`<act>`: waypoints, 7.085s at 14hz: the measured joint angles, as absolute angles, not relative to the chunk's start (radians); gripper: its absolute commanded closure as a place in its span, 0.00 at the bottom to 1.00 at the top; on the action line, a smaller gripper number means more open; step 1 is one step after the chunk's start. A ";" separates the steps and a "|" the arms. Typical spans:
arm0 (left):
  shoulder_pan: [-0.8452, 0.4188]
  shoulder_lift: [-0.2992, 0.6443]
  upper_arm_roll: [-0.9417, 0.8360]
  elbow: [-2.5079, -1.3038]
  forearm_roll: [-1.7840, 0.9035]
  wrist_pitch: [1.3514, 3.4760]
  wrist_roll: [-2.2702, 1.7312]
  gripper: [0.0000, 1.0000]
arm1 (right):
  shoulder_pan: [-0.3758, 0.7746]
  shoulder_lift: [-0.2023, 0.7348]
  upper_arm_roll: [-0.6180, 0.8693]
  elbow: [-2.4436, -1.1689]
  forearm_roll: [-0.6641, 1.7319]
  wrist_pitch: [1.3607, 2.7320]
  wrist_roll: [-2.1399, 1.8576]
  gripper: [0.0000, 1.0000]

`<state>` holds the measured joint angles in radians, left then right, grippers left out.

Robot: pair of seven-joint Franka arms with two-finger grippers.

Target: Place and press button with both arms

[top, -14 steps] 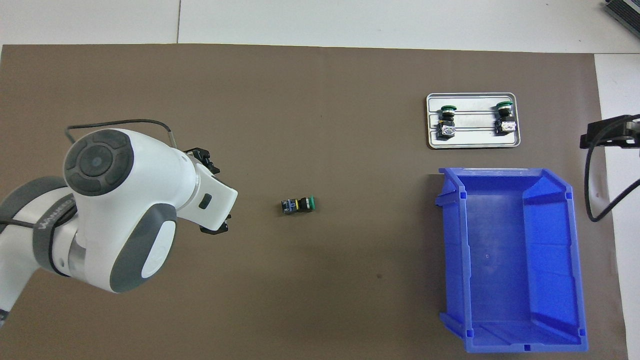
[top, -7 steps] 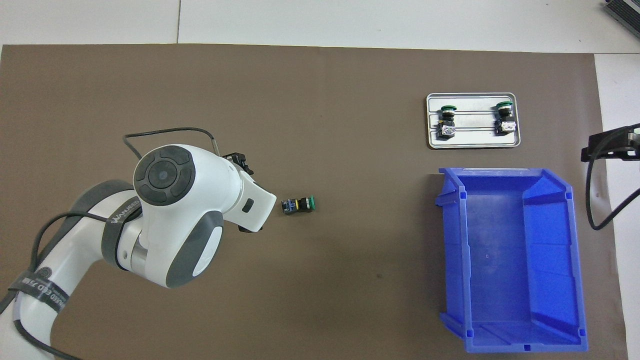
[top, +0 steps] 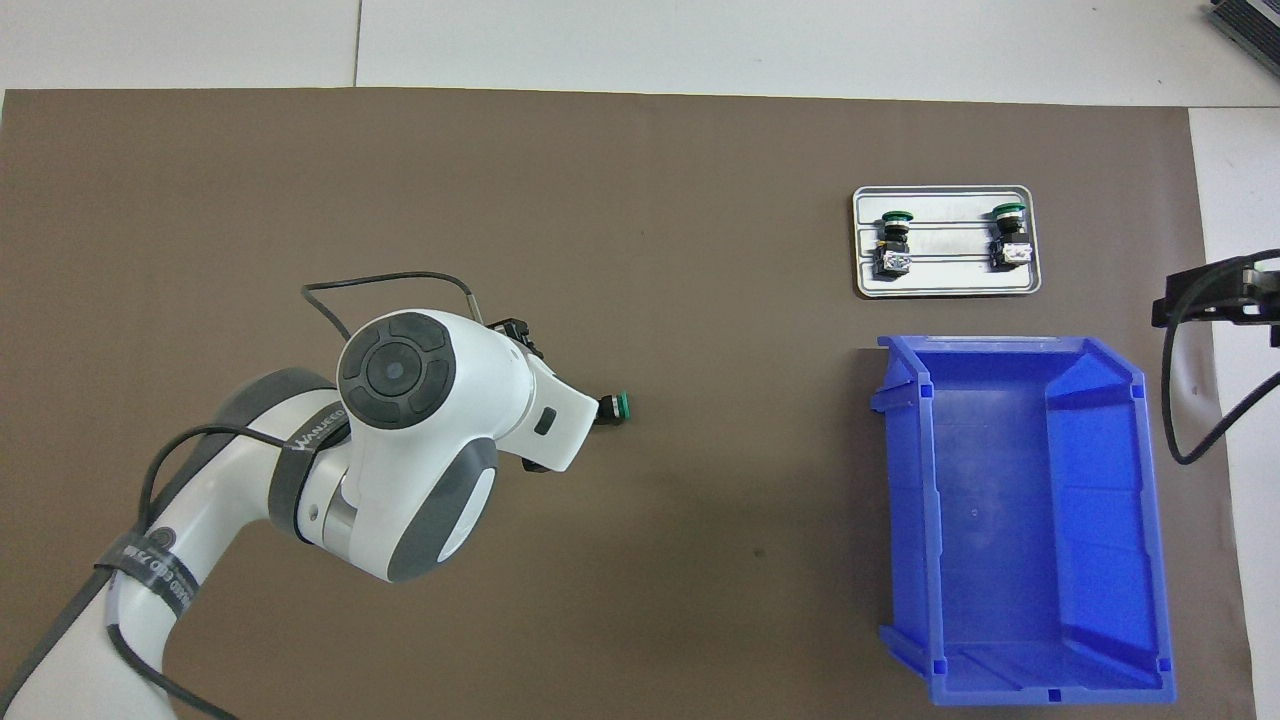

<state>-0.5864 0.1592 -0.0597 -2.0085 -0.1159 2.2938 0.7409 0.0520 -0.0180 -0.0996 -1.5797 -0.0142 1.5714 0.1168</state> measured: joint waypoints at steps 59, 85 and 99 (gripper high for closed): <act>-0.467 0.290 -0.023 -1.958 -0.633 2.402 1.065 1.00 | 0.075 -0.022 -0.104 -1.581 -0.012 1.538 0.121 0.00; -0.204 0.166 -0.025 -2.464 -2.046 1.940 2.523 1.00 | 0.075 -0.022 -0.104 -1.581 -0.012 1.538 0.121 0.00; -0.145 0.255 -0.022 -2.521 -2.047 1.772 2.666 0.57 | 0.075 -0.022 -0.104 -1.581 -0.012 1.538 0.121 0.00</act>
<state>-0.1447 0.2551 -0.0224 -2.5206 -2.0466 1.7719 2.6659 0.0746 -0.0223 -0.1035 -1.5807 -0.0119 1.5384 0.1214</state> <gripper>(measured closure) 0.599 0.000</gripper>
